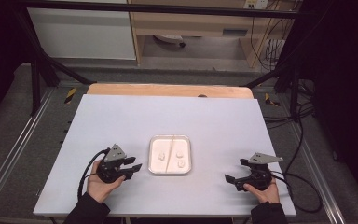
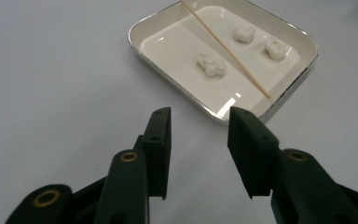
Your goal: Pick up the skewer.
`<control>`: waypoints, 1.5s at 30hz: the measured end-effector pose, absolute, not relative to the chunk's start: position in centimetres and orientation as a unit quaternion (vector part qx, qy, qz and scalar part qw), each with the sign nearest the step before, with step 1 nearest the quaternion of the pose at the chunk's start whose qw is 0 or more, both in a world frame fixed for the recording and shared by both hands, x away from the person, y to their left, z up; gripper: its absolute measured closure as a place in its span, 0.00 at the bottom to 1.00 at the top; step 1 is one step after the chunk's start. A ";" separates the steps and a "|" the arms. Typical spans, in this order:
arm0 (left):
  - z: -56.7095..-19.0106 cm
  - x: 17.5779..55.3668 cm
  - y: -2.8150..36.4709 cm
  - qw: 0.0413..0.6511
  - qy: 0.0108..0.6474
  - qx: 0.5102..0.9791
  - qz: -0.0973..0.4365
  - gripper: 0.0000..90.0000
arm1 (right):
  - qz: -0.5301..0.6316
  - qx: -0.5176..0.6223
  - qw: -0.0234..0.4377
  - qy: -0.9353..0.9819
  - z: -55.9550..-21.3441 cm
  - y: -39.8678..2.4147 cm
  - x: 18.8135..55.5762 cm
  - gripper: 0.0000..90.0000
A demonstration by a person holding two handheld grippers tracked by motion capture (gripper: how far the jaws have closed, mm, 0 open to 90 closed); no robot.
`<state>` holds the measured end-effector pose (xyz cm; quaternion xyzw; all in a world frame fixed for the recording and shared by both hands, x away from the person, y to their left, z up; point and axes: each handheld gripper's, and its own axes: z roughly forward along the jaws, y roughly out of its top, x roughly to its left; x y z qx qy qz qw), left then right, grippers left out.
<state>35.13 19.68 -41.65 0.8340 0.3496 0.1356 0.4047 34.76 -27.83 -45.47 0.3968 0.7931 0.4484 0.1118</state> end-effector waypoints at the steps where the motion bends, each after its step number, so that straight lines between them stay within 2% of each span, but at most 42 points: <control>1: -41.7 35.1 19.7 0.405 0.350 0.834 0.136 0.70 | 0.448 0.397 0.112 0.793 -45.5 -27.8 34.8 0.01; 24: -41.2 36.6 14.1 0.412 0.332 0.841 0.110 1.00 | 0.446 0.395 0.109 0.795 -45.6 -27.7 34.8 0.01; 45: -43.7 37.6 9.5 0.377 0.316 0.865 0.097 1.00 | 0.445 0.393 0.109 0.798 -45.6 -27.7 34.8 0.01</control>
